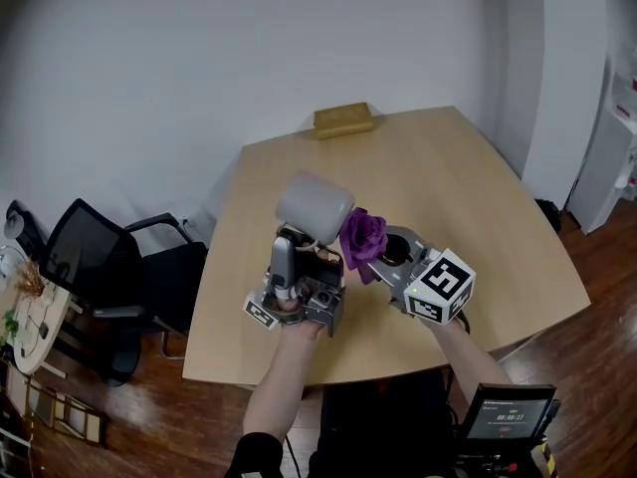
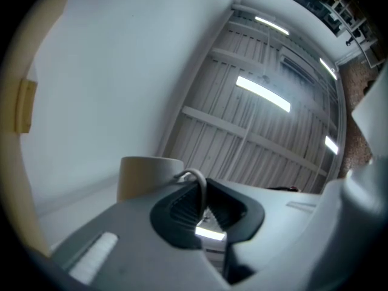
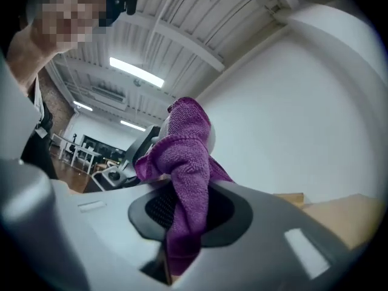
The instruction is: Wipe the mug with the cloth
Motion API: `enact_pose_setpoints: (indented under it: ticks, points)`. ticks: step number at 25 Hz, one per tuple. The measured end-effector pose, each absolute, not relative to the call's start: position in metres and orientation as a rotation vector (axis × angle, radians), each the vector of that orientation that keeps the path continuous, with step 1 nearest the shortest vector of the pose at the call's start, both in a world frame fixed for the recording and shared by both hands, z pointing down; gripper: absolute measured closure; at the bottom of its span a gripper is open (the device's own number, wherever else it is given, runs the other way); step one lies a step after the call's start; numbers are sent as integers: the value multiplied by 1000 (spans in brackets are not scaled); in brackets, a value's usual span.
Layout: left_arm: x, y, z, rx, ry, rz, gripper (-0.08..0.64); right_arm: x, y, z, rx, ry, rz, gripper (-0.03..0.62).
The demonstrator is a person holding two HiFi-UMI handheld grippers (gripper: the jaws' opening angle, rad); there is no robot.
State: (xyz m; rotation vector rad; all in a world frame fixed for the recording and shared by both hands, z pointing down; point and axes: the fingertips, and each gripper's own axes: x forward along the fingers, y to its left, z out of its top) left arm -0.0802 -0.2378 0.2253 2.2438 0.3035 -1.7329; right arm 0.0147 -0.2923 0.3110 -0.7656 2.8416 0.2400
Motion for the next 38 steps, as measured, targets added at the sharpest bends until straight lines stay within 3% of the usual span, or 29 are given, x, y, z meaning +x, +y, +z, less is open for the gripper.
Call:
enact_pose_setpoints:
  ticks: [6, 10, 16, 22, 29, 33, 38]
  points:
    - [-81, -238, 223, 2212, 340, -1748, 523, 63, -274, 219, -835, 2519, 438, 529]
    - [-79, -234, 221, 2229, 367, -1736, 523, 21, -267, 246, -724, 2681, 474, 529]
    - [-80, -234, 222, 2254, 369, -1723, 523, 2, -281, 320, -596, 2944, 276, 531]
    - [-79, -234, 222, 2233, 393, -1719, 523, 70, -298, 244, -791, 2578, 259, 530]
    - [-77, -235, 224, 2270, 371, -1689, 523, 10, -272, 279, -586, 2787, 321, 529]
    - [-67, -237, 233, 2439, 305, -1541, 523, -4, -268, 319, -407, 2948, 101, 532]
    - [-29, -264, 272, 2769, 130, -1033, 523, 38, -308, 366, -642, 3012, -180, 529]
